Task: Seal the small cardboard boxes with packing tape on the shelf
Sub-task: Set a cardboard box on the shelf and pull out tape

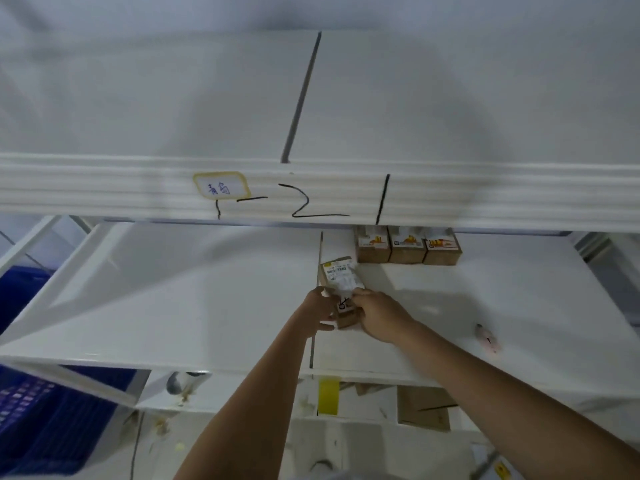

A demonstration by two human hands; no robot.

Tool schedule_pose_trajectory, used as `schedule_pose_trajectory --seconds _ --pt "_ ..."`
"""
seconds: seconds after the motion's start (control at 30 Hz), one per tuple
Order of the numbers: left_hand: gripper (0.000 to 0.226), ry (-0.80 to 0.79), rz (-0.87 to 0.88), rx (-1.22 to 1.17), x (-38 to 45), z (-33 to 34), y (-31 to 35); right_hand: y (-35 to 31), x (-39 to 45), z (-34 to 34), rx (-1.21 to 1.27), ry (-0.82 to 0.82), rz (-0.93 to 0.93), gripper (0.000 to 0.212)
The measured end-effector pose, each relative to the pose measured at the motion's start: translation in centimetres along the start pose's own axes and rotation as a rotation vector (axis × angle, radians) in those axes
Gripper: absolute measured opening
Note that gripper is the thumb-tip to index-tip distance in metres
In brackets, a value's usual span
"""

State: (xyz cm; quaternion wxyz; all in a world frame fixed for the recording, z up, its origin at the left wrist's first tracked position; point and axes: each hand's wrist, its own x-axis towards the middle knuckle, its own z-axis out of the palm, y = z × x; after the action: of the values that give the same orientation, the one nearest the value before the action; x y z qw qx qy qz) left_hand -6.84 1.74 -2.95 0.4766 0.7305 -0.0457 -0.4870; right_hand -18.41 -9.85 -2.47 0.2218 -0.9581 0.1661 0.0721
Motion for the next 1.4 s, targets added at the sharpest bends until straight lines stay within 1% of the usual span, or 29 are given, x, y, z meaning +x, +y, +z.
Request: schedule_pose_trajectory --seconds 0.07,0.1,0.13,0.2,0.23,0.27,0.33,0.37,0.43,0.47,0.5,0.57,0.63,0.7,0.77,0.8,0.87,0.9,0.97,1.03,1.07,1.13,1.2,1.3,1.4 --pt "0.025 -0.02 -0.012 0.0 -0.6 0.8 -0.3 0.9 -1.6 -0.2 0.012 0.008 0.017 0.032" --pt "0.023 -0.022 -0.015 0.008 -0.8 1.0 -0.4 1.3 -2.3 -0.5 0.01 0.02 0.043 0.031" --pt "0.028 -0.02 -0.013 0.021 -0.9 1.3 -0.4 1.8 -2.9 -0.8 0.001 0.033 0.071 0.029" --pt "0.055 -0.016 0.001 0.062 -1.0 2.1 -0.3 2.6 -3.8 -1.5 -0.015 0.06 0.117 0.027" --pt "0.064 -0.016 0.006 0.074 -1.1 2.5 -0.2 2.8 -4.0 -1.8 -0.016 0.073 0.144 0.025" --pt "0.063 -0.016 0.014 0.088 -1.1 2.9 -0.2 3.0 -4.1 -2.1 -0.01 0.093 0.174 0.02" --pt "0.047 -0.012 0.024 0.117 -1.0 3.7 -0.4 3.3 -3.9 -2.2 0.037 0.124 0.231 0.011" --pt "0.043 -0.013 0.025 0.117 -1.1 4.2 -0.4 3.2 -3.8 -2.1 0.063 0.114 0.254 0.02" --pt "0.048 -0.022 0.025 0.076 -1.4 4.9 -0.5 2.8 -3.5 -1.4 0.126 0.019 0.308 0.06" --pt "0.052 -0.022 0.022 0.052 -1.4 5.2 -0.6 2.5 -3.4 -0.8 0.127 -0.032 0.333 0.076" --pt "0.052 -0.013 0.02 0.037 -1.4 5.3 -0.7 2.1 -3.3 -0.3 0.117 -0.068 0.347 0.088" --pt "0.045 0.016 0.019 -0.003 -1.6 5.5 -0.7 1.7 -3.3 0.4 0.136 -0.08 0.375 0.104" --pt "0.037 0.004 0.038 -0.058 -1.5 5.4 -0.7 1.7 -3.5 0.6 0.163 -0.069 0.41 0.116" --pt "0.037 -0.026 0.079 -0.114 -1.7 5.1 -0.6 2.1 -3.6 0.6 0.18 -0.059 0.441 0.122" --pt "0.043 -0.049 0.113 -0.186 -1.8 4.8 -0.6 2.5 -3.7 0.1 0.302 -0.049 0.481 0.118" --pt "0.046 -0.057 0.123 -0.238 -1.8 4.6 -0.6 2.8 -3.8 -0.4 0.405 -0.04 0.49 0.109" --pt "0.051 -0.085 0.106 -0.349 -2.1 4.5 -0.8 3.4 -4.3 -1.6 0.626 -0.03 0.485 0.083" --pt "0.055 -0.106 0.088 -0.364 -2.2 4.5 -1.1 3.8 -4.6 -2.1 0.719 -0.01 0.477 0.07" --pt "0.065 -0.144 0.046 -0.281 -2.6 4.8 -1.4 4.4 -5.4 -2.6 0.866 0.057 0.479 0.054" --pt "0.073 -0.182 0.005 -0.162 -2.9 5.4 -1.6 4.9 -6.1 -2.5 1.034 0.1 0.539 0.045" --pt "0.076 -0.194 -0.012 -0.142 -2.9 5.7 -1.7 5.1 -6.4 -2.3 1.091 0.117 0.561 0.042" --pt "0.077 -0.189 -0.024 -0.149 -2.7 6.6 -2.0 5.5 -6.9 -1.9 1.125 0.135 0.587 0.034" --pt "0.07 -0.145 -0.005 -0.114 -2.3 7.4 -2.3 5.7 -7.5 -1.6 1.092 0.117 0.613 0.03" --pt "0.053 -0.065 0.029 0.017 -1.9 8.5 -2.7 6.4 -8.2 -0.5 0.9 0.045 0.592 0.02" --pt "0.045 0.0 0.037 0.077 -1.6 9.5 -3.2 7.3 -8.5 0.5 0.822 0.072 0.571 0.018"
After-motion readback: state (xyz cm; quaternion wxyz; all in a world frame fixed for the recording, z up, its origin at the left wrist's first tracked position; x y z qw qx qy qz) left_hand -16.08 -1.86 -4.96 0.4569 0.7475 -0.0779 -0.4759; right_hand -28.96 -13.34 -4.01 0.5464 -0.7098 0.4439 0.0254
